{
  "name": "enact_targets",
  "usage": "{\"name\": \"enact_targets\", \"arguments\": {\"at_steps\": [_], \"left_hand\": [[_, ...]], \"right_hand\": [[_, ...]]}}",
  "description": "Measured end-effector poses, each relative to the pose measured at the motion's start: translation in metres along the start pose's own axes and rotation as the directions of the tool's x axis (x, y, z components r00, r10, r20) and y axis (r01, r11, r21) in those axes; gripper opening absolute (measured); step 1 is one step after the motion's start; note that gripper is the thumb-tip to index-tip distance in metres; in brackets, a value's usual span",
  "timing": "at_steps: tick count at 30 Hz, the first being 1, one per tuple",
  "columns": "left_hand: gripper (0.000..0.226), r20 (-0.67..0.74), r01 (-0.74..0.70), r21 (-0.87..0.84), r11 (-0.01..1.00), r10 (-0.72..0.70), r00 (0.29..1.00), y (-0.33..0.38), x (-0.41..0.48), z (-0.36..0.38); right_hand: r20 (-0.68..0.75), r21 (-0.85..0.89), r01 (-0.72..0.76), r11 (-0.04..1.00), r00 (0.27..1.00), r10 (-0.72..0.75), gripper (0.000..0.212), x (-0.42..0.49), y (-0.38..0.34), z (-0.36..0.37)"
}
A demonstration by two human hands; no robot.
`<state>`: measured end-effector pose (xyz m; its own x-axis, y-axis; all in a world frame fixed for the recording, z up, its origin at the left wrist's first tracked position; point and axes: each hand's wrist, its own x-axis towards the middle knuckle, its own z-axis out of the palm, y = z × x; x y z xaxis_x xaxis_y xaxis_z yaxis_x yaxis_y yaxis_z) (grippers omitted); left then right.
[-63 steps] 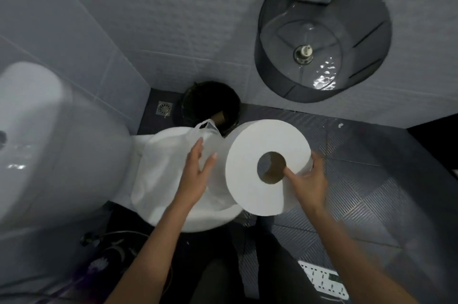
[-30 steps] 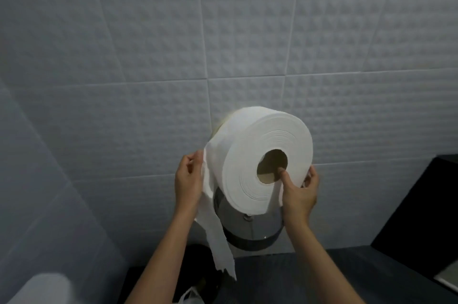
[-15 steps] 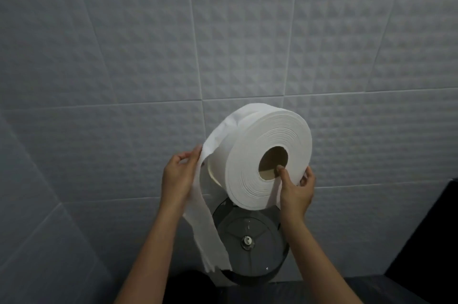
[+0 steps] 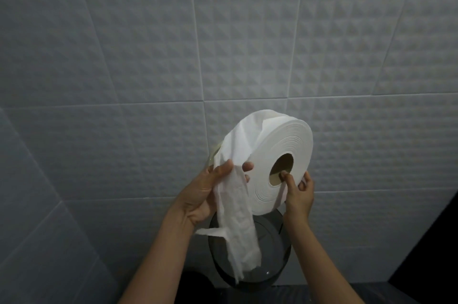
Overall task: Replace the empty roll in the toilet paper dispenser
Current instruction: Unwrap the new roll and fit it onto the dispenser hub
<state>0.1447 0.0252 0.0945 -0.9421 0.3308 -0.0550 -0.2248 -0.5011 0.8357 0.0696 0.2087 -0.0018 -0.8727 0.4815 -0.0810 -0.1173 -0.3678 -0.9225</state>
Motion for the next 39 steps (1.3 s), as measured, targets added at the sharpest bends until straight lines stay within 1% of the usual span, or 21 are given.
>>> {"name": "enact_targets", "arguments": {"at_steps": [1,2,5,7,10,13,15,17,20,21,23,24,27,30,32,34,36,39], "left_hand": [[0.090,0.014,-0.004,0.007,1.000,0.004,1.000,0.000,0.002,0.001],[0.085,0.016,-0.001,0.032,0.999,0.001,1.000,0.001,0.003,0.001],[0.064,0.032,0.025,0.179,0.983,-0.031,0.999,0.001,0.006,-0.010],[0.055,0.000,0.051,0.242,0.969,-0.052,0.999,-0.002,0.007,-0.021],[0.060,-0.114,0.106,0.362,0.926,-0.069,0.991,-0.004,0.007,-0.035],[0.063,-0.137,0.123,0.469,0.875,-0.065,0.988,-0.001,0.008,-0.039],[0.063,-0.125,0.110,0.463,0.879,-0.058,0.990,0.004,0.008,-0.037],[0.058,-0.101,0.089,0.405,0.910,-0.052,0.994,0.010,0.007,-0.033],[0.040,-0.052,0.059,0.176,0.983,-0.050,0.997,0.022,0.009,-0.023],[0.042,-0.027,0.054,0.140,0.989,-0.051,0.998,0.026,0.011,-0.019],[0.057,-0.005,0.077,0.195,0.978,-0.078,0.997,0.033,0.015,-0.008],[0.060,-0.004,0.087,0.223,0.971,-0.089,0.996,0.036,0.017,-0.001],[0.055,0.007,0.078,0.183,0.980,-0.081,0.997,0.043,0.021,0.019],[0.058,0.038,0.042,0.123,0.991,-0.047,0.998,0.048,0.021,0.032],[0.054,0.051,0.044,0.167,0.985,-0.054,0.997,0.048,0.021,0.032],[0.048,0.057,0.054,0.257,0.965,-0.071,0.996,0.044,0.017,0.029],[0.039,0.004,0.065,0.356,0.932,-0.072,0.997,0.038,0.015,0.020],[0.029,-0.103,0.059,0.442,0.895,-0.015,0.995,0.030,0.011,0.007]], "right_hand": [[0.002,-0.006,0.004,1.000,1.000,-0.004,0.067,0.001,0.000,0.000],[0.002,-0.011,0.006,1.000,1.000,-0.006,0.067,0.002,0.000,0.001],[-0.005,-0.014,-0.009,1.000,1.000,0.009,0.066,0.004,0.001,0.003],[-0.006,0.009,-0.030,0.999,1.000,0.030,0.065,0.005,0.000,0.004],[0.009,0.065,-0.052,0.997,0.999,0.052,0.064,0.007,-0.002,0.005],[0.033,0.058,-0.043,0.997,0.999,0.041,0.065,0.008,-0.003,0.004],[0.038,0.055,-0.040,0.998,0.999,0.038,0.065,0.008,-0.004,0.004],[0.043,0.060,-0.037,0.998,0.998,0.035,0.064,0.008,-0.005,0.003],[0.060,0.054,-0.036,0.998,0.998,0.032,0.063,0.010,-0.003,-0.001],[0.067,0.048,-0.034,0.998,0.997,0.031,0.063,0.010,-0.002,-0.002],[0.079,0.036,-0.028,0.999,0.997,0.025,0.063,0.009,0.000,-0.004],[0.080,0.029,-0.024,0.999,0.997,0.021,0.063,0.009,0.001,-0.005],[0.085,0.001,-0.012,1.000,0.996,0.012,0.063,0.007,0.003,-0.007],[0.094,-0.026,-0.002,1.000,0.996,0.004,0.062,0.005,0.005,-0.009],[0.099,-0.040,0.005,0.999,0.995,-0.001,0.062,0.005,0.005,-0.010],[0.111,-0.033,0.000,0.999,0.994,0.004,0.060,0.004,0.006,-0.011],[0.112,-0.018,-0.013,1.000,0.994,0.015,0.058,0.003,0.006,-0.011],[0.098,0.024,-0.047,0.999,0.994,0.045,0.060,0.005,0.003,-0.010]]}}
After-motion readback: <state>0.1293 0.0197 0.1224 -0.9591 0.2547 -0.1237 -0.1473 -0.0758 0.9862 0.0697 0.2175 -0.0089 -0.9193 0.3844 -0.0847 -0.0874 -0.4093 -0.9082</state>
